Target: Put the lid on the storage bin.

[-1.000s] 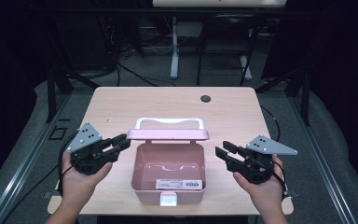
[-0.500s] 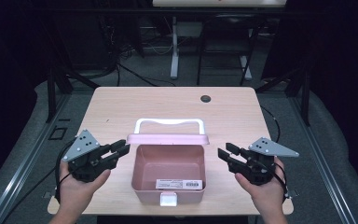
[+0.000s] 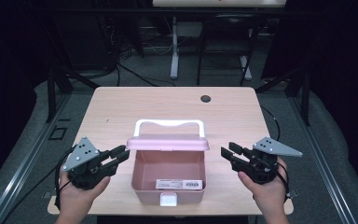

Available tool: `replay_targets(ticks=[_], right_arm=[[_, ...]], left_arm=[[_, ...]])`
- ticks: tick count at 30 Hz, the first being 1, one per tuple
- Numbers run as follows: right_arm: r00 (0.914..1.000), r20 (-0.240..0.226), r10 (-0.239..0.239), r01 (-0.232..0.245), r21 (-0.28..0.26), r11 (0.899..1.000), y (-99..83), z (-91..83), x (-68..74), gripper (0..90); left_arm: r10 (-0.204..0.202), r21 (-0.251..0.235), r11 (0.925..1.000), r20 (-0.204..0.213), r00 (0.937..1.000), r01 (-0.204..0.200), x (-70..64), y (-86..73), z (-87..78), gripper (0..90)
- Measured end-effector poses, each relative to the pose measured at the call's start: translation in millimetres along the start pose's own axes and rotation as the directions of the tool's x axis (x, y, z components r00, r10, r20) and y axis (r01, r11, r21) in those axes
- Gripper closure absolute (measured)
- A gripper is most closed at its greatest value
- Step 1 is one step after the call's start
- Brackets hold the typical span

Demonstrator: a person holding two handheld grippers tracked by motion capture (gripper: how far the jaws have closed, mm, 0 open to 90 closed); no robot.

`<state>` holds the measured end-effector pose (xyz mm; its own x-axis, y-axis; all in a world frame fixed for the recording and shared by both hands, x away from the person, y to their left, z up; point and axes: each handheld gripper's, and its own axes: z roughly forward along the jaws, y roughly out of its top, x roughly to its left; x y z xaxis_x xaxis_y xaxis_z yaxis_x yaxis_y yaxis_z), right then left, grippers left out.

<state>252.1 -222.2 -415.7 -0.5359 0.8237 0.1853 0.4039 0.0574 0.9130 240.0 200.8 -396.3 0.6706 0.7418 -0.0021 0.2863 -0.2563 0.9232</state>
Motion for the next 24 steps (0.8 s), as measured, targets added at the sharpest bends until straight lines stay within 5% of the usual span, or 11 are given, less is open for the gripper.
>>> replay_targets(ticks=[24], right_arm=[[0.9994, -0.007, 0.035, -0.035, -0.004, 0.999, -2.0, 0.3, -3.8, 61.1]], left_arm=[[0.017, -0.005, 0.9998, -0.015, 0.9997, -0.017, -11.0, -16.3, -4.5, 75.0]])
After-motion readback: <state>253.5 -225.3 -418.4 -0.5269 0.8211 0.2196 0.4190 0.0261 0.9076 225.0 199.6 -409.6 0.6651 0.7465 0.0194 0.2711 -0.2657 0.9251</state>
